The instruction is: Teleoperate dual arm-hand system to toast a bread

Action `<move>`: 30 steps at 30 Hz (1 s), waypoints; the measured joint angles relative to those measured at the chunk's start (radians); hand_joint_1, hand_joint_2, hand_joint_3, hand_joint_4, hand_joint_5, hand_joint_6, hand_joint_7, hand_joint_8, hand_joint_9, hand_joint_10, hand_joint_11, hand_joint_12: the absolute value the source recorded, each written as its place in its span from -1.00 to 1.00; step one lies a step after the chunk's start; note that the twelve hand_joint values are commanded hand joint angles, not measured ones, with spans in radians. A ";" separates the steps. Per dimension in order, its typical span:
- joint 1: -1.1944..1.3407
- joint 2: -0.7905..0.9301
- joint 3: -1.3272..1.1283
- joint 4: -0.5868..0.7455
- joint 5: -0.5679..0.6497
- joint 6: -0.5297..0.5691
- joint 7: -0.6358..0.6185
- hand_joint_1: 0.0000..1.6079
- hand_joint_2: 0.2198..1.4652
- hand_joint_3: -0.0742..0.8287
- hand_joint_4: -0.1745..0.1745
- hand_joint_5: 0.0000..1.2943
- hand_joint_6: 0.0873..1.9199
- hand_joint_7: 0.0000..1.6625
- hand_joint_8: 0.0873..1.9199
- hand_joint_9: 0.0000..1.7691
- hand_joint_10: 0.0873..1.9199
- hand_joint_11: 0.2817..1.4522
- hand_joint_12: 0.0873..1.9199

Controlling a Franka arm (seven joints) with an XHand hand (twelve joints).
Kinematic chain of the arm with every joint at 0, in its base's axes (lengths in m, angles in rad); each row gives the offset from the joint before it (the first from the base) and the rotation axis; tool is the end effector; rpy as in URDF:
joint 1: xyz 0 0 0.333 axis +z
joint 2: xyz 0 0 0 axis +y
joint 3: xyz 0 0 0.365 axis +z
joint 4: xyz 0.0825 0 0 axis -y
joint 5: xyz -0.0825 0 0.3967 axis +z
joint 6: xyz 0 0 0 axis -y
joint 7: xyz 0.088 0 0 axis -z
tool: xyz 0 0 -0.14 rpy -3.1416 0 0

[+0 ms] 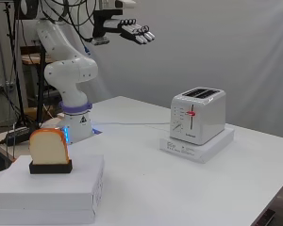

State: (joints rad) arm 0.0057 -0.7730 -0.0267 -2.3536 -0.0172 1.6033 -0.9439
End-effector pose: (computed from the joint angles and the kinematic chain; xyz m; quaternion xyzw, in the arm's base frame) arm 0.2927 -0.0111 0.5924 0.8936 0.4487 0.0103 0.0045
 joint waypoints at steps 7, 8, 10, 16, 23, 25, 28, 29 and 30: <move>-0.001 0.052 -0.089 0.036 -0.058 0.047 -0.210 -0.70 0.50 -0.84 -0.07 -0.59 -1.00 -0.54 -1.00 -0.47 -1.00 -0.79 -1.00; -0.003 0.068 -0.103 0.051 -0.066 0.036 -0.210 -0.70 0.50 -0.83 -0.09 -0.57 -1.00 -0.51 -1.00 -0.44 -1.00 -0.77 -1.00; -0.011 0.087 -0.140 0.070 -0.096 0.008 -0.208 -0.69 0.52 -0.83 -0.10 -0.53 -1.00 -0.46 -1.00 -0.39 -1.00 -0.75 -1.00; -0.044 0.127 -0.318 0.105 -0.215 -0.039 -0.184 -0.72 0.62 -0.81 -0.38 -0.51 -1.00 -0.42 -1.00 -0.36 -1.00 -0.71 -1.00; -0.066 0.217 -0.544 0.149 -0.321 -0.087 -0.188 -0.74 0.72 -0.83 -0.65 -0.51 -1.00 -0.27 -1.00 -0.14 -1.00 -0.51 -1.00; -0.060 0.280 -0.583 0.175 -0.323 -0.085 -0.219 -0.72 0.75 -0.83 -0.67 -0.49 -1.00 -0.18 -1.00 -0.02 -1.00 -0.41 -1.00; -0.054 0.399 -0.618 0.218 -0.297 -0.070 -0.262 -0.70 0.74 -0.84 -0.63 -0.49 -1.00 -0.16 -1.00 -0.01 -1.00 -0.39 -1.00; -0.054 0.440 -0.625 0.233 -0.286 -0.066 -0.276 -0.70 0.74 -0.84 -0.62 -0.49 -1.00 -0.16 -1.00 -0.01 -1.00 -0.38 -1.00; -0.053 0.476 -0.631 0.246 -0.275 -0.063 -0.288 -0.71 0.72 -0.85 -0.60 -0.49 -1.00 -0.21 -1.00 -0.07 -1.00 -0.43 -1.00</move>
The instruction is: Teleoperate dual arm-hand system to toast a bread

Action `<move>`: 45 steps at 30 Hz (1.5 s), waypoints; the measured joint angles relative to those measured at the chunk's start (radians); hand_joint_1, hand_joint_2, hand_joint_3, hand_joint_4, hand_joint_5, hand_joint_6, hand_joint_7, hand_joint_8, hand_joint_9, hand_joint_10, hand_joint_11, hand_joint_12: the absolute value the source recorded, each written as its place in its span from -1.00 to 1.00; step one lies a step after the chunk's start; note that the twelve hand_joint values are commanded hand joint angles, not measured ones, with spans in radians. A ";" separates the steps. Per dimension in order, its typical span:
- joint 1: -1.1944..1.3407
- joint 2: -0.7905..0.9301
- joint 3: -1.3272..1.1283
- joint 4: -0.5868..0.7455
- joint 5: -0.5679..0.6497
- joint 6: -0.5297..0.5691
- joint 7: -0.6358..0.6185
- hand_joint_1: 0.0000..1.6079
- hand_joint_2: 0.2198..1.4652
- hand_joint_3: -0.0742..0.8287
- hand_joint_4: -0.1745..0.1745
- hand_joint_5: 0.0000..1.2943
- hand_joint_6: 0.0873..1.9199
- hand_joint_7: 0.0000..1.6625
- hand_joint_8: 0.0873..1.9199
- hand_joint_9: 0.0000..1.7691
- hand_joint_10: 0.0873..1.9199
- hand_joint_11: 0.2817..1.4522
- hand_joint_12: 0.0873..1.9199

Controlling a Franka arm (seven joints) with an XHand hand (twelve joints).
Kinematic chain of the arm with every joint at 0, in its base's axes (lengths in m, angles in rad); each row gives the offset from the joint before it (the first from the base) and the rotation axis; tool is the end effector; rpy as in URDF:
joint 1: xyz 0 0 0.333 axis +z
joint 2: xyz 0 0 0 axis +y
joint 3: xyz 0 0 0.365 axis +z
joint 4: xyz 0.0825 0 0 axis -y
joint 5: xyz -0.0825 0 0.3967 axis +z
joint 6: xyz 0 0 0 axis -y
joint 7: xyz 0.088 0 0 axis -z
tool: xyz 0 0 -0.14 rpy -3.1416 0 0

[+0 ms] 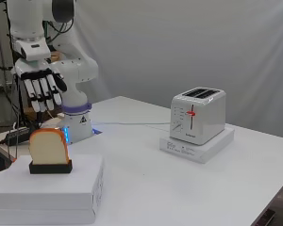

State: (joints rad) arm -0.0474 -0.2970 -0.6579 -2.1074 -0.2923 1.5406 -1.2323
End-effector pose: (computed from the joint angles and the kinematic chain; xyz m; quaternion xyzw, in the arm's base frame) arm 0.2931 -0.3328 0.5037 -0.9390 -0.2995 0.1377 0.0984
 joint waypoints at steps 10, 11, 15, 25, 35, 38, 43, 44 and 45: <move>0.452 -0.073 -0.376 0.169 -0.123 -0.080 0.092 -0.73 0.64 -0.86 -0.43 -0.51 -1.00 -0.35 -1.00 -0.25 -1.00 -0.58 -1.00; 0.562 -0.099 -0.447 0.187 -0.151 -0.091 0.112 -0.72 0.63 -0.86 -0.41 -0.51 -1.00 -0.35 -1.00 -0.25 -1.00 -0.57 -1.00; 0.982 -0.193 -0.719 0.250 -0.250 -0.126 0.182 -0.70 0.62 -0.86 -0.33 -0.50 -1.00 -0.36 -1.00 -0.24 -1.00 -0.57 -1.00; 1.389 -0.313 -1.117 0.354 -0.419 -0.165 0.275 -0.67 0.57 -0.86 -0.25 -0.50 -1.00 -0.35 -1.00 -0.23 -1.00 -0.58 -1.00; 1.396 -0.333 -1.143 0.347 -0.462 -0.151 0.261 -0.57 0.44 -0.87 -0.13 -0.49 -1.00 -0.39 -1.00 -0.29 -1.00 -0.63 -1.00; 1.360 -0.331 -1.096 0.326 -0.466 -0.153 0.256 -0.59 0.42 -0.87 -0.11 -0.49 -1.00 -0.43 -1.00 -0.33 -1.00 -0.64 -1.00; 1.321 -0.330 -1.022 0.319 -0.463 -0.166 0.247 -0.56 0.42 -0.85 -0.10 -0.48 -1.00 -0.44 -1.00 -0.36 -1.00 -0.65 -1.00; 1.324 -0.330 -1.025 0.318 -0.462 -0.168 0.247 -0.53 0.41 -0.85 -0.10 -0.47 -1.00 -0.44 -1.00 -0.35 -1.00 -0.64 -1.00; 1.326 -0.330 -1.029 0.312 -0.461 -0.170 0.248 -0.49 0.42 -0.85 -0.08 -0.45 -1.00 -0.44 -1.00 -0.34 -1.00 -0.64 -1.00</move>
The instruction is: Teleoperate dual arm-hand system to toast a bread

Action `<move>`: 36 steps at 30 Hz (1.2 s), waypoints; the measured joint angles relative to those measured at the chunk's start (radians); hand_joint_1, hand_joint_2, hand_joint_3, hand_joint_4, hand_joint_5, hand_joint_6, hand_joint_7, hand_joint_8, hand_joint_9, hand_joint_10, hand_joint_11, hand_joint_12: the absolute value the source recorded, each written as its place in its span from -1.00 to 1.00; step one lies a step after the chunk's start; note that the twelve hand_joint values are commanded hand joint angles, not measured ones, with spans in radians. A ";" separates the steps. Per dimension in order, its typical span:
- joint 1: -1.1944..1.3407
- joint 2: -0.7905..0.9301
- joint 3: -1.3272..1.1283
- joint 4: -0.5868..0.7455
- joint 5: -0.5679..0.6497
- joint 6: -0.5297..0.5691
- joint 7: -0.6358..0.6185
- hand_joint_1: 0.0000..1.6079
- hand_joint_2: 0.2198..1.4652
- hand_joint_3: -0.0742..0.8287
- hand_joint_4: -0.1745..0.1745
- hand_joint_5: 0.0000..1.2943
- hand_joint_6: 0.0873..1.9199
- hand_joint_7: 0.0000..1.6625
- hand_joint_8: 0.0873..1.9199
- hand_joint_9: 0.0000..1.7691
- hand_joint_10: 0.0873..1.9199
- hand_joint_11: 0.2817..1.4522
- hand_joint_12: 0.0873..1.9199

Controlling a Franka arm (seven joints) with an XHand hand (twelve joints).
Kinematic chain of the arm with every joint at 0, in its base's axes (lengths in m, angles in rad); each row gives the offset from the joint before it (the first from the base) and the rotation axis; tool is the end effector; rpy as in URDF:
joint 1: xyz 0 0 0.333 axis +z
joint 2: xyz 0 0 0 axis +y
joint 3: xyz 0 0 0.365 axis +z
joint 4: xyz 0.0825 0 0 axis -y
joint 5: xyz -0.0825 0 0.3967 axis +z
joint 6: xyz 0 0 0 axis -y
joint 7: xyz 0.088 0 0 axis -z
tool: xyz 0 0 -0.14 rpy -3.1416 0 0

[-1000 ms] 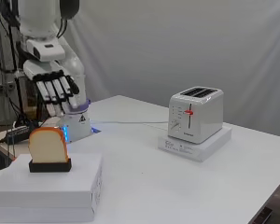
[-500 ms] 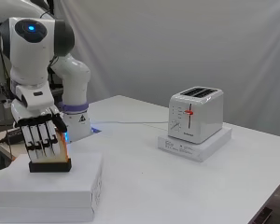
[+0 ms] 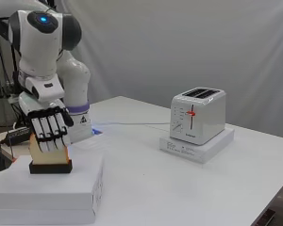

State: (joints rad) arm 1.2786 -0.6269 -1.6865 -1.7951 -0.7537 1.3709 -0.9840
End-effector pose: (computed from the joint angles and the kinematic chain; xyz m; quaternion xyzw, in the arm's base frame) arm 0.4044 -0.4048 0.4258 -0.9085 -0.3498 0.2125 0.0844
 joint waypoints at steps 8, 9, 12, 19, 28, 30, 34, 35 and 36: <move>-0.073 -0.004 0.040 -0.056 -0.009 -0.004 0.014 -0.26 0.42 -0.84 0.03 -0.40 -1.00 -0.45 -1.00 -0.34 -1.00 -0.65 -1.00; -0.071 -0.006 0.032 -0.061 -0.009 -0.004 0.018 -0.25 0.41 -0.85 0.03 -0.40 -1.00 -0.46 -1.00 -0.35 -1.00 -0.66 -1.00; -0.058 -0.015 -0.004 -0.061 -0.006 -0.005 0.026 -0.23 0.40 -0.85 0.08 -0.39 -1.00 -0.46 -1.00 -0.36 -1.00 -0.67 -1.00; -0.010 -0.044 -0.068 -0.038 -0.042 0.045 0.046 0.52 0.45 -0.84 -0.51 0.28 0.12 0.35 -0.19 0.43 -0.61 -0.31 -0.50; -0.025 -0.065 0.005 -0.080 -0.059 0.071 0.064 0.54 0.51 -0.83 -0.99 0.12 0.28 0.31 -0.09 0.59 -1.00 -0.27 -0.55; -0.070 -0.072 0.116 -0.100 -0.059 0.081 0.071 0.54 0.51 -0.83 -0.97 0.13 0.28 0.31 -0.10 0.60 -1.00 -0.29 -0.52; -0.117 -0.083 0.352 -0.128 -0.060 0.109 0.072 0.54 0.51 -0.83 -1.00 0.11 0.30 0.32 -0.13 0.60 -1.00 -0.30 -0.51; -0.124 -0.086 0.408 -0.133 -0.055 0.117 0.066 0.54 0.51 -0.83 -1.00 0.11 0.31 0.32 -0.13 0.60 -1.00 -0.31 -0.51; -0.128 -0.088 0.455 -0.136 -0.042 0.125 0.058 0.54 0.51 -0.83 -1.00 0.11 0.31 0.32 -0.13 0.60 -1.00 -0.31 -0.51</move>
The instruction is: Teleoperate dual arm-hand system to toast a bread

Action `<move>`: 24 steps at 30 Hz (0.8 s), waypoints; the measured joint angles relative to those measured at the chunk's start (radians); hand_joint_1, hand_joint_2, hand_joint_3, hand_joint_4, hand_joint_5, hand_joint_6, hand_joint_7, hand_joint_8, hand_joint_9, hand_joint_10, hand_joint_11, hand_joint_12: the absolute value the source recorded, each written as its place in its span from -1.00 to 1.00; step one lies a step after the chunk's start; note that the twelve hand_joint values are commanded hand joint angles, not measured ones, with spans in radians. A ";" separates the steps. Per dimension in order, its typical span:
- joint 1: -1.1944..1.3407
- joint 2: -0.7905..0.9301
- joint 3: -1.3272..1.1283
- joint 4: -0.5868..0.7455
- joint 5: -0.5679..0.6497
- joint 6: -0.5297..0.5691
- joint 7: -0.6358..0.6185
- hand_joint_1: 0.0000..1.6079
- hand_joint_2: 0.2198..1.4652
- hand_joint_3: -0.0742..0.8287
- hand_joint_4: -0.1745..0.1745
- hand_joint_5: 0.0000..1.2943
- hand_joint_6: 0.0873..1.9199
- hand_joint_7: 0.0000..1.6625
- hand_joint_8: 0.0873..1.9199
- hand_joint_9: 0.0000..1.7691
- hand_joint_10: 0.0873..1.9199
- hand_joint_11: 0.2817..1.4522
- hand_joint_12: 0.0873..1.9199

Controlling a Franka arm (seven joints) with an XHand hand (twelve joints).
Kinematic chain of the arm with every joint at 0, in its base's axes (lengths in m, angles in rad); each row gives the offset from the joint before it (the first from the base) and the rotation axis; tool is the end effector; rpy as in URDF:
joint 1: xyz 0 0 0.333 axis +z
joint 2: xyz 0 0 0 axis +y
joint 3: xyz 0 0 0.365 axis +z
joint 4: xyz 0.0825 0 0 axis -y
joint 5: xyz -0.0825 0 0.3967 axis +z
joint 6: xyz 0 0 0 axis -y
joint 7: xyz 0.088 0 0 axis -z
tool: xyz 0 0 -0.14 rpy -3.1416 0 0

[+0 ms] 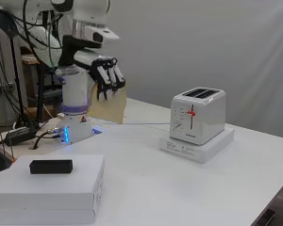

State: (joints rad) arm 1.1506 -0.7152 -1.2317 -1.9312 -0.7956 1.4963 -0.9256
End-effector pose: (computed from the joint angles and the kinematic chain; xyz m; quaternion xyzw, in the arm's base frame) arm 0.4536 -0.2701 0.5170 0.8760 0.4733 -0.0885 0.0294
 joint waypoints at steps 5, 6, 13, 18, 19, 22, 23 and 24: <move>0.076 0.026 0.072 0.009 0.181 0.057 -0.031 0.53 0.53 -0.84 -0.92 0.08 0.36 0.28 -0.08 0.57 -1.00 -0.26 -0.72; 0.108 0.040 0.063 0.015 0.214 0.066 -0.033 0.52 0.54 -0.83 -0.85 0.07 0.37 0.27 -0.08 0.56 -1.00 -0.23 -0.80; 0.465 0.141 -0.043 0.095 0.281 0.077 -0.092 0.53 0.53 -0.84 -0.99 0.06 0.37 0.29 -0.11 0.53 -1.00 -0.17 -1.00; 0.808 0.133 -0.197 0.176 0.277 0.064 -0.098 0.53 0.52 -0.84 -1.00 0.08 0.36 0.31 -0.14 0.52 -1.00 -0.17 -1.00; 0.868 0.125 -0.228 0.189 0.277 0.061 -0.097 0.53 0.52 -0.84 -0.99 0.08 0.36 0.31 -0.14 0.51 -1.00 -0.18 -1.00; 1.051 0.088 -0.320 0.262 0.272 0.037 -0.098 0.53 0.52 -0.84 -1.00 0.09 0.35 0.31 -0.14 0.52 -1.00 -0.17 -1.00; 1.110 0.075 -0.350 0.295 0.267 0.029 -0.096 0.53 0.52 -0.84 -1.00 0.09 0.34 0.31 -0.13 0.52 -1.00 -0.16 -1.00; 1.162 0.063 -0.380 0.326 0.261 0.019 -0.096 0.54 0.51 -0.84 -1.00 0.10 0.33 0.32 -0.14 0.53 -1.00 -0.16 -1.00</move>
State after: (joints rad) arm 2.3126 -0.6526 -1.6117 -1.6051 -0.5344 1.5156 -1.0217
